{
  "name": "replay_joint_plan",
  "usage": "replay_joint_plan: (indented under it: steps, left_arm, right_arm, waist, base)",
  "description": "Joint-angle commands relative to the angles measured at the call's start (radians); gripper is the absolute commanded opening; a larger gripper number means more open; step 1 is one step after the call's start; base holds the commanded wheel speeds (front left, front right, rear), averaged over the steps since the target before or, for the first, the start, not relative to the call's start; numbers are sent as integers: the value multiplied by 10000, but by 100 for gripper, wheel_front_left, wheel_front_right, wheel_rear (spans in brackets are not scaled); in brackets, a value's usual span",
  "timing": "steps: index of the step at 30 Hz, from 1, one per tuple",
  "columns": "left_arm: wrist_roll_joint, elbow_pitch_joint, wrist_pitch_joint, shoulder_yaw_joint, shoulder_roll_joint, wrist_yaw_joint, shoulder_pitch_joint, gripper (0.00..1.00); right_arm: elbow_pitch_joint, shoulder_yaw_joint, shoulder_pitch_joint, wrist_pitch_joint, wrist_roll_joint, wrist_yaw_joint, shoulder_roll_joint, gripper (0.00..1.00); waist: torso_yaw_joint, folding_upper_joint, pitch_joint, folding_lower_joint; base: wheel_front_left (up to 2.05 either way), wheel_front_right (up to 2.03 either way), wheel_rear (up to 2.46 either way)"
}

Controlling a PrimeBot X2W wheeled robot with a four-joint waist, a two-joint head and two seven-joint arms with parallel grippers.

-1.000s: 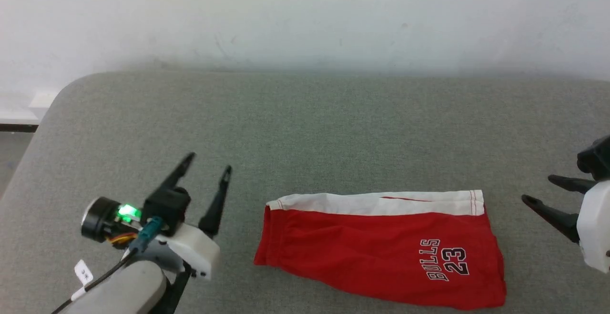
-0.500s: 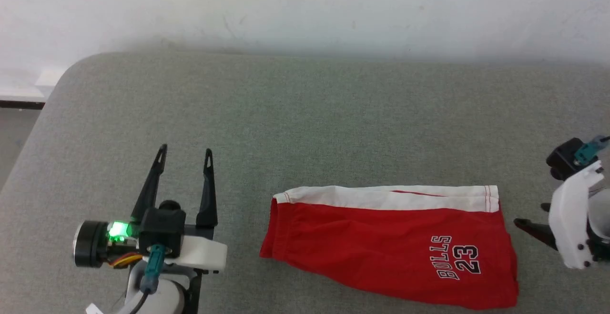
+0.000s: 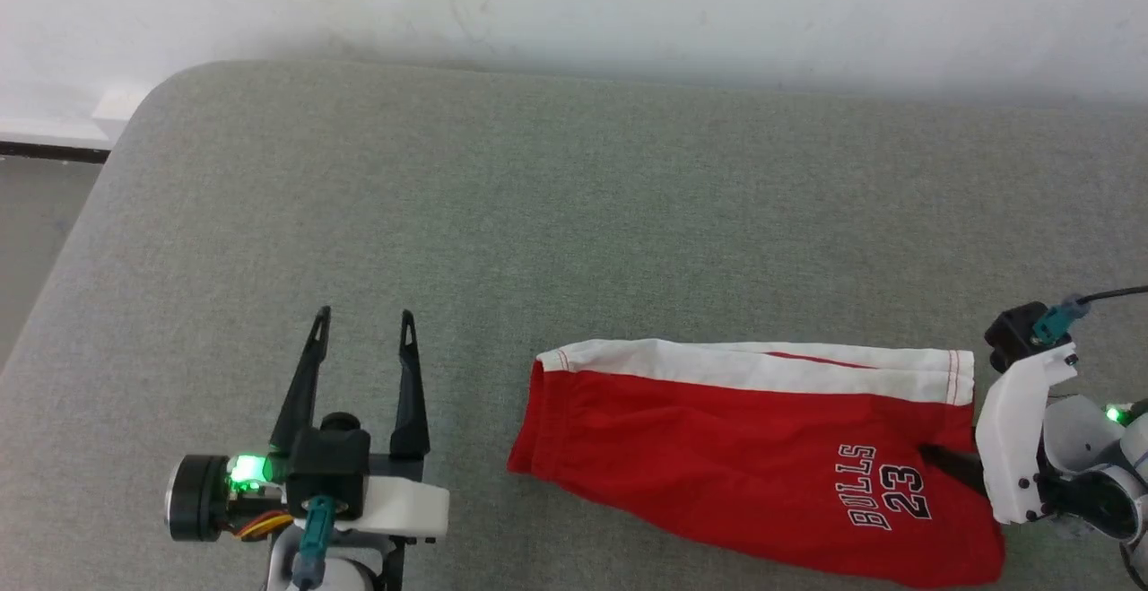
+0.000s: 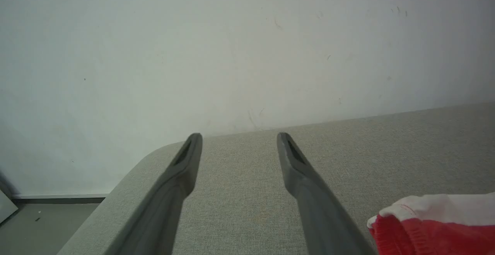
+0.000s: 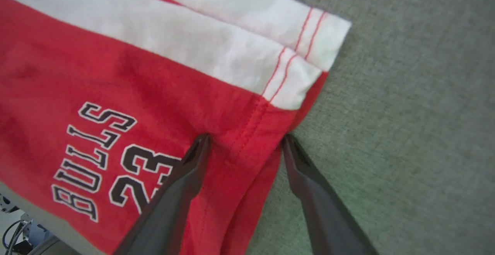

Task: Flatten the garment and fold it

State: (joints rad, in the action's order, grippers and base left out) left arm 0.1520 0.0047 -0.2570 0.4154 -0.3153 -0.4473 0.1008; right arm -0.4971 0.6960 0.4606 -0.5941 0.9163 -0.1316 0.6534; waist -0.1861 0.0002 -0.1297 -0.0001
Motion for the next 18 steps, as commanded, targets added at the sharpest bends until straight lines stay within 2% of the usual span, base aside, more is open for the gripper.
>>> replay_joint_plan:
  steps: [1, 2, 3, 12, 18]
  left_arm:
    - [-144, 25, -46, -122, 84, 90, -131, 100]
    - [-235, 30, -46, -226, 156, 161, -176, 100]
    - [-310, 25, -47, -342, 229, 215, -222, 100]
    - [-847, -63, -47, -1097, 575, 596, -718, 100]
    - [-1021, -44, -47, -1267, 741, 930, -883, 100]
  right_arm:
    - [-205, 262, -533, -35, 58, 9, -381, 100]
    - [-219, 319, -573, -10, 76, 9, -413, 32]
    - [-199, 324, -574, 125, 76, 9, -430, 0]
    - [269, 17, -244, 986, 369, 9, -3, 0]
    - [1106, -198, -356, 1311, 545, 9, 858, 0]
  waist:
    - [-17, -2, -15, 1]
    - [-6, -2, -13, 1]
    - [14, -2, -7, 1]
    - [361, -2, 344, 1]
    - [519, -2, 558, 1]
  base:
    - [0, 0, 0]
    - [0, 0, 0]
    - [0, 0, 0]
    - [0, 0, 0]
    - [0, 0, 0]
